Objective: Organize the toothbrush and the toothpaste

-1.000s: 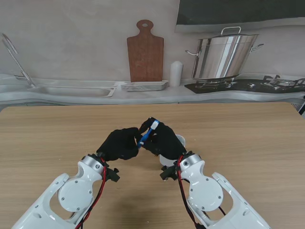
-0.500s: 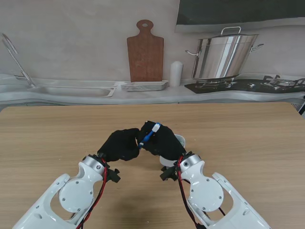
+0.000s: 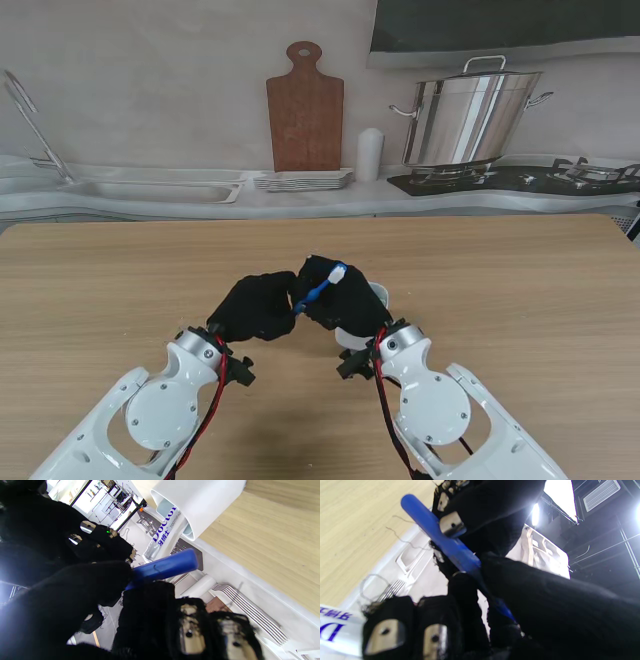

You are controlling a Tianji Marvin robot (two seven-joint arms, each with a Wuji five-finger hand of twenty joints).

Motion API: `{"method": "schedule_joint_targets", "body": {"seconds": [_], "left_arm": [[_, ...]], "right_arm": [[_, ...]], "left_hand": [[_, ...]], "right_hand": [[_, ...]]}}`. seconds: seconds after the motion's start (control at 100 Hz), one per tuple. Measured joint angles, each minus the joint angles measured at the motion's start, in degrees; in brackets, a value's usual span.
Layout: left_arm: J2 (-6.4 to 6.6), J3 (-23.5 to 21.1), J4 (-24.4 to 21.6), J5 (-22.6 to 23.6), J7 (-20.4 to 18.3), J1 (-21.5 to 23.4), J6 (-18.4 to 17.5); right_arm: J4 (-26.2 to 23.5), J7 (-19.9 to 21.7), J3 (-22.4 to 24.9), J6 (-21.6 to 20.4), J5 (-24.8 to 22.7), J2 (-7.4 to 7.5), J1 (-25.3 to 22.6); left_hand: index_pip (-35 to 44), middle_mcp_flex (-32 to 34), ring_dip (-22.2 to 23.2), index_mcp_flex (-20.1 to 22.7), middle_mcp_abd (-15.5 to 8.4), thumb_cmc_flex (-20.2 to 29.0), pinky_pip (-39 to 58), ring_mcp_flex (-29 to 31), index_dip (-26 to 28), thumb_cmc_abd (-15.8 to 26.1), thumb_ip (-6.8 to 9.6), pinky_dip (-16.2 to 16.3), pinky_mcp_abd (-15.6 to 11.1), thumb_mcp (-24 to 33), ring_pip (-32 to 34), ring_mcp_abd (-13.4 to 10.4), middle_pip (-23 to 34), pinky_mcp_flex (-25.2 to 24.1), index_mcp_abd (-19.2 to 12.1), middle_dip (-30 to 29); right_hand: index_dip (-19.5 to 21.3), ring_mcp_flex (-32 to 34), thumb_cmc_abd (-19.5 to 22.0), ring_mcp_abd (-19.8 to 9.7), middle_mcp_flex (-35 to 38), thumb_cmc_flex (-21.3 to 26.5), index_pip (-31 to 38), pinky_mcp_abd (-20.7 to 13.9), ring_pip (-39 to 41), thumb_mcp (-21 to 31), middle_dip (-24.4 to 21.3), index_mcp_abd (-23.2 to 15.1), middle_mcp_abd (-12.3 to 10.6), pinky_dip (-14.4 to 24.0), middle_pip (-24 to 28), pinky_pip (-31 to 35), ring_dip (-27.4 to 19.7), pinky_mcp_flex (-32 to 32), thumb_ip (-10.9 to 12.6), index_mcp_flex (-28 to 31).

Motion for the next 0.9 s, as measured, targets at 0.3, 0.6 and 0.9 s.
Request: {"method": "schedule_joint_targets", "body": {"seconds": [0.3, 0.6, 0.9], "left_arm": [[0.02, -0.1, -0.2, 0.3, -0.5, 0.0, -0.3], [0.08, -0.2, -0.4, 1.9, -0.7, 0.1, -0.3], [0.24, -0.7, -0.3, 3.7, -0.5, 0.3, -0.8]], "right_arm": [[0.1, -0.5, 0.0, -0.7, -0.2, -0.07, -0.1], [0.2, -1.2, 0.0, -1.0, -0.1, -0.21, -0.2], [0.1, -1.6, 0.5, -1.5, -0.1, -0.3, -0.5]], "left_hand": [[0.0, 0.0, 0.0, 0.0, 0.0, 0.1, 0.0, 0.0, 0.1, 0.1, -2.39, -0.1, 0.0, 0.1, 0.0, 0.0, -0.2, 0.0, 0.0, 0.0], [-2.7, -1.9, 3.2, -1.1, 0.5, 1.9, 0.0, -0.5, 1.7, 2.5, -14.34, 0.2, 0.0, 0.1, -7.1, 0.7, -5.0, -3.6, -1.9, 0.2], [-10.3, -13.0, 9.9, -6.5, 3.9, 2.1, -1.8, -7.4, 2.3, 13.5, -23.87, 7.4, 1.9, -16.6, -23.4, 5.1, -9.4, -15.1, -3.9, -4.3]], "right_hand": [[2.3, 0.1, -4.8, -0.1, 1.5, -0.1, 0.4, -0.7, 1.8, -0.1, 1.0, -0.1, -0.3, 1.5, 1.7, 1.9, 2.8, 0.1, 10.3, 3.0], [3.0, 0.2, -8.0, -0.1, 2.2, -0.1, 0.4, -0.9, 2.5, -0.3, 1.7, -0.4, -0.4, 2.6, 2.5, 2.8, 4.1, 0.6, 17.3, 4.3], [3.0, 0.3, -10.3, -0.1, 3.1, -0.2, 0.4, -1.2, 3.5, -1.0, 2.5, -1.7, -0.6, 2.7, 3.4, 3.7, 4.1, 0.7, 23.3, 6.4]]}}
